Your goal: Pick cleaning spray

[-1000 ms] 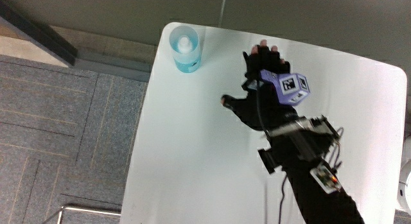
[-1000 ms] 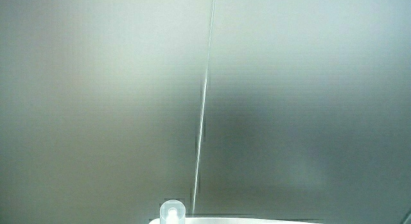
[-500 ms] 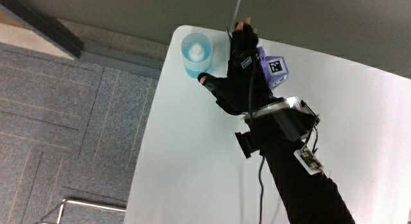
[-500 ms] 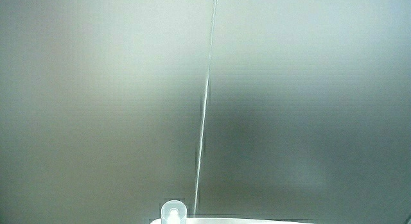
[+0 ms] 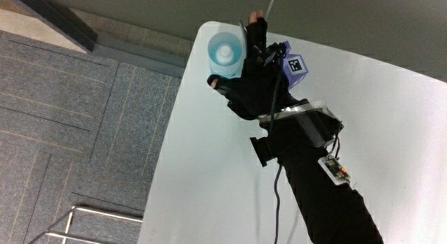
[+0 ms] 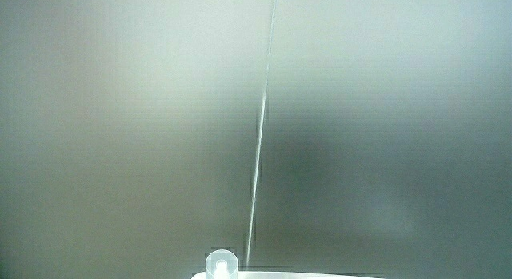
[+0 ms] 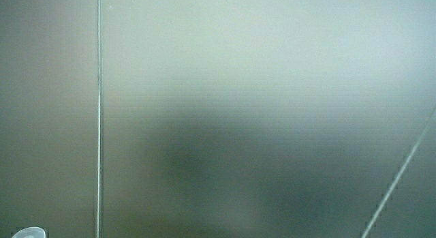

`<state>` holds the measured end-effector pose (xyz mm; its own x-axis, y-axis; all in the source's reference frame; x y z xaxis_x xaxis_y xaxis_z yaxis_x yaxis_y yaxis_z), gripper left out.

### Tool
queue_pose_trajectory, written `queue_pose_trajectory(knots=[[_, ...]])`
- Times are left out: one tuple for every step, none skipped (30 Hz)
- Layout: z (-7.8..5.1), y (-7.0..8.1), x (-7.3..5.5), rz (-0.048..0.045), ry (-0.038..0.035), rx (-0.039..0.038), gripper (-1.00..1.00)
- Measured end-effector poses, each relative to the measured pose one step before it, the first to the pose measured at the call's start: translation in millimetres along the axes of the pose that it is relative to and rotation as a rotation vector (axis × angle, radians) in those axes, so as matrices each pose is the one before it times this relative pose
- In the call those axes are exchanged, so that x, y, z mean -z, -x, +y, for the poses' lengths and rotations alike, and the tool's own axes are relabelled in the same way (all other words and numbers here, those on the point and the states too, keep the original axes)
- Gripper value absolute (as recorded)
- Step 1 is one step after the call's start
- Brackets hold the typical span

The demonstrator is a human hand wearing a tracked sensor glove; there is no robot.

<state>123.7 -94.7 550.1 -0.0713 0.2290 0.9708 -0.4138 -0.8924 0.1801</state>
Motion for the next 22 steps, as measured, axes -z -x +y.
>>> queue_pose_trajectory(knots=[[1.6, -0.13, -0.06, -0.01391, -0.00429, -0.00569, 0.0], [1.61, 0.16, -0.05, -0.00943, 0.00216, -0.01236, 0.0], [1.35, 2.04, 0.75, 0.00391, 0.00066, -0.01871, 0.0], [0.41, 2.73, 0.52, -0.00783, -0.00619, -0.00483, 0.0], [0.76, -0.11, -0.83, -0.00587, -0.01547, -0.00421, 0.0], [-0.04, 3.03, 0.42, 0.01346, -0.01332, -0.00968, 0.07], [-1.0, 3.84, 0.4, 0.01162, -0.00693, 0.00153, 0.13], [-0.25, -0.66, -2.49, -0.01492, -0.02128, -0.01959, 0.2], [-0.94, 2.75, -0.21, -0.00307, -0.02167, -0.00599, 0.27], [0.27, -0.08, -0.24, -0.0032, -0.00114, -0.00754, 0.33], [-1.84, 3.35, 0.93, -0.01034, -0.02095, -0.00248, 0.4], [0.13, -2.81, -1.68, -0.00938, -0.0092, -0.00367, 0.47], [-1.06, -1.5, -1.39, -0.00226, -0.01216, -0.00091, 0.53], [-0.83, 1.72, -0.12, 0.00515, -0.00036, -0.0199, 0.6], [-0.86, 0.29, -0.55, 0.00192, -0.00225, 0.01631, 0.67], [0.48, -0.03, -0.87, -0.00756, -0.0035, -0.00307, 0.73], [0.29, -2.16, -1.85, -0.01641, -0.00682, 0.00576, 0.8], [-1.17, 3.18, 1.12, 0.02482, 0.00586, -0.0201, 0.87], [-0.9, -3.02, -2.0, -0.01178, -0.00414, 0.02262, 0.93], [-1.04, -2.95, -1.7, 0.00937, -0.00131, 0.01185, 1.0], [-1.74, 1.28, -0.17, 0.01595, -0.00613, -0.01894, 1.0], [-1.46, 0.19, -0.88, -0.00383, -0.00143, 0.01346, 1.0]])
